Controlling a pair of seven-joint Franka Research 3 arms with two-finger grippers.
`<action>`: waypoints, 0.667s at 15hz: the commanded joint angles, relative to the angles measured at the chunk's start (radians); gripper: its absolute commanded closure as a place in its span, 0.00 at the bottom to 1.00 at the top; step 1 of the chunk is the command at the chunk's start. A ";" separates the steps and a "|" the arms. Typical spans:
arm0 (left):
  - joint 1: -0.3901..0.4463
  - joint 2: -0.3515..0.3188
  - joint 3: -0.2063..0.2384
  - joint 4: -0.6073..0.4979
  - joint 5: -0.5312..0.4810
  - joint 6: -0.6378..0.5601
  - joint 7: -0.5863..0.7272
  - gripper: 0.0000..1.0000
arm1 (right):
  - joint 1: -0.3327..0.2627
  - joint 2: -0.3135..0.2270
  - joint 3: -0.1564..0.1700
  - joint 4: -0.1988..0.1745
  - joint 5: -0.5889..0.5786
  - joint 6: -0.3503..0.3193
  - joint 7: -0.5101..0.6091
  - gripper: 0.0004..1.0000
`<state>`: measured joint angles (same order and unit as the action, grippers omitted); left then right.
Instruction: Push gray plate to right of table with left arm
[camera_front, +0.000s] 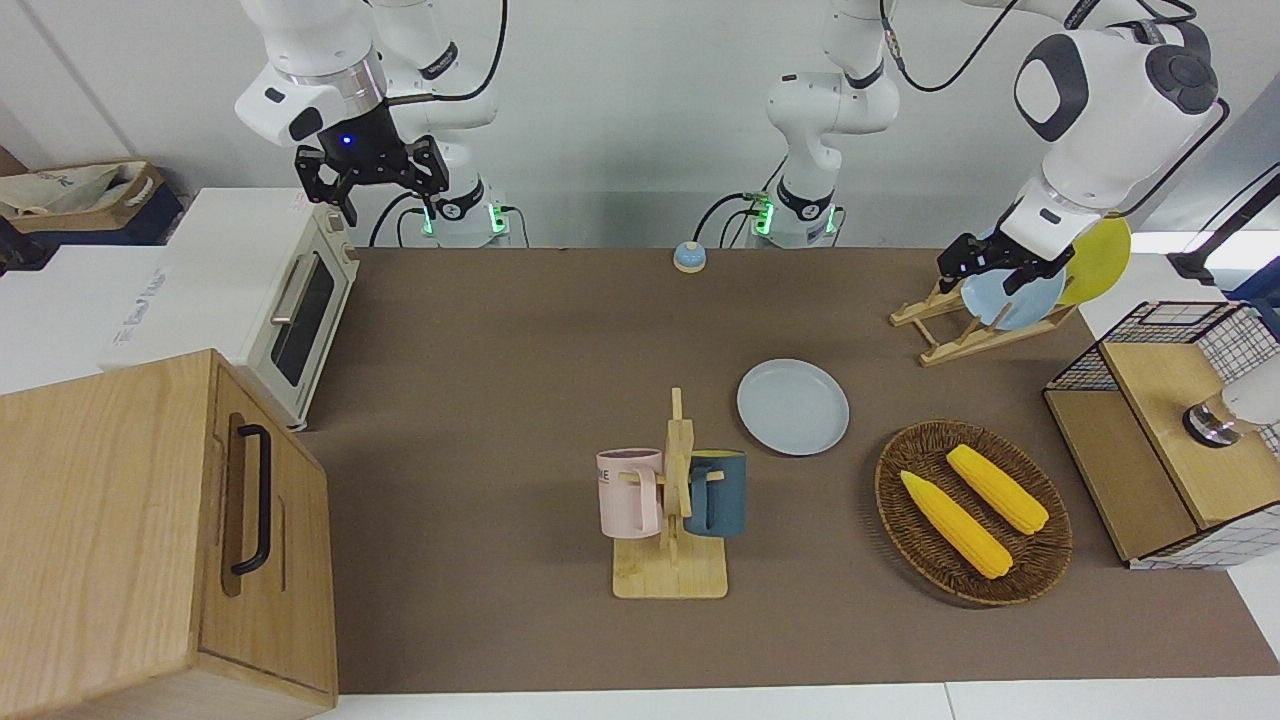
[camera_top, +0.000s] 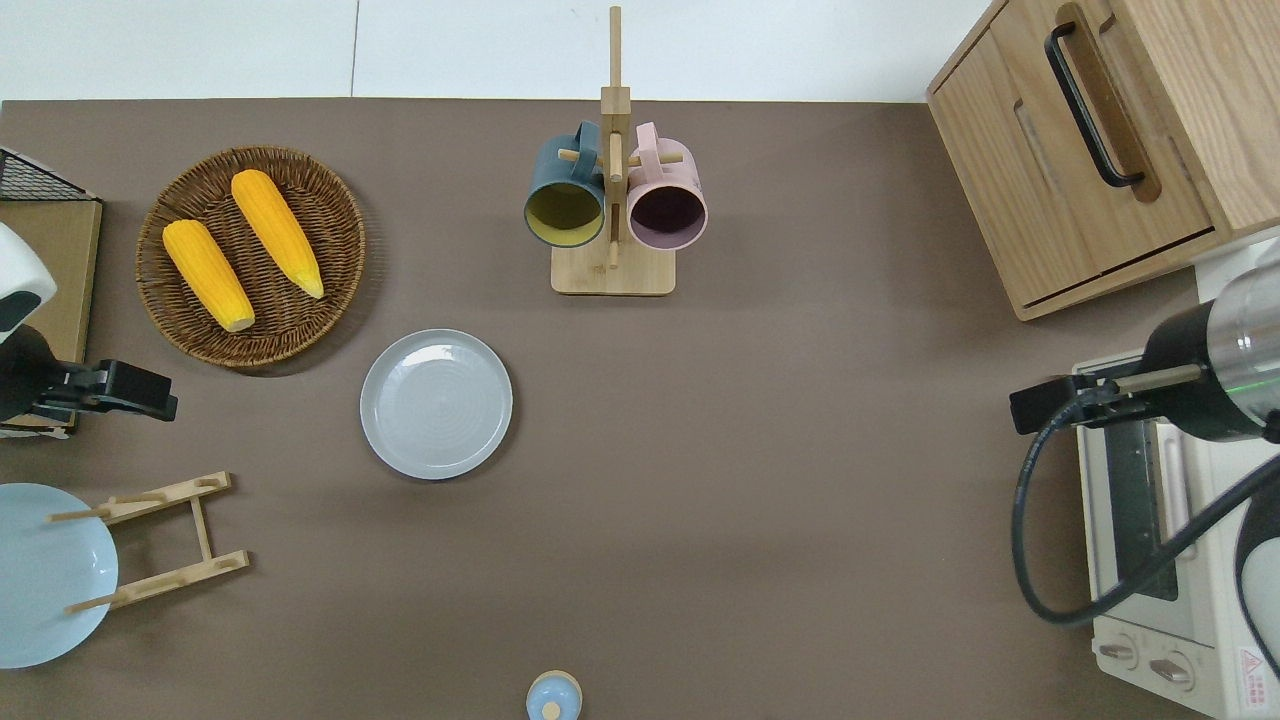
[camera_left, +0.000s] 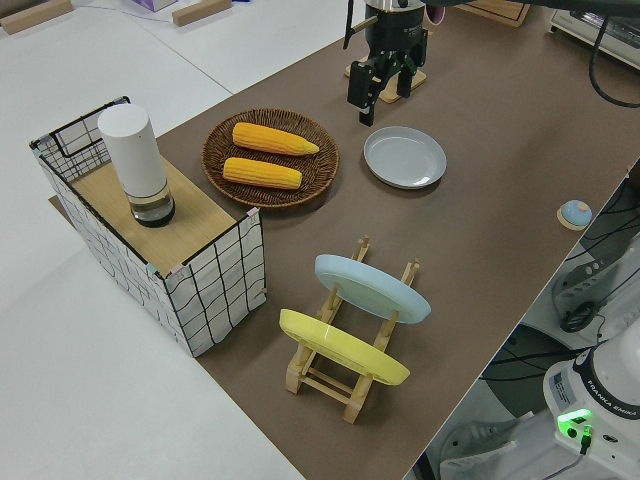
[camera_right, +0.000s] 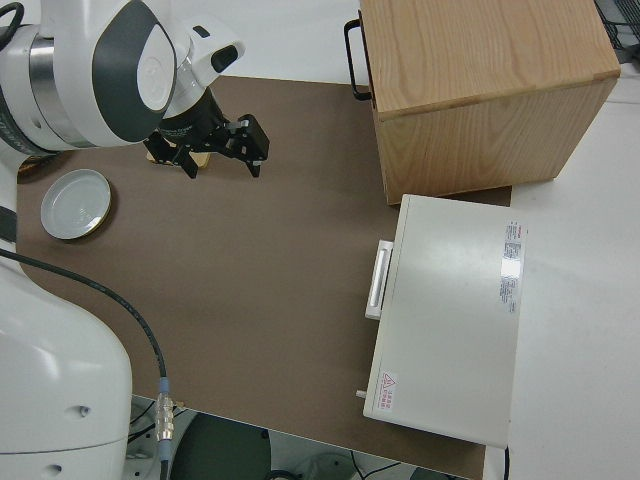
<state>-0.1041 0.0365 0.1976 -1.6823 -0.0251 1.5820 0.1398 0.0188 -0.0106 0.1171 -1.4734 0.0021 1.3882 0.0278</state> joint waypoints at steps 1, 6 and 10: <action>-0.023 -0.009 0.016 0.003 0.010 -0.022 -0.005 0.00 | -0.020 -0.006 0.015 0.004 0.010 -0.012 0.000 0.02; -0.016 -0.015 0.009 -0.004 0.014 -0.020 -0.011 0.00 | -0.020 -0.006 0.015 0.004 0.010 -0.012 0.000 0.02; -0.017 -0.010 0.009 -0.007 0.016 -0.019 -0.014 0.00 | -0.020 -0.006 0.015 0.004 0.010 -0.012 0.001 0.02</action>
<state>-0.1059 0.0359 0.1973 -1.6823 -0.0251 1.5754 0.1389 0.0188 -0.0106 0.1171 -1.4734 0.0021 1.3882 0.0278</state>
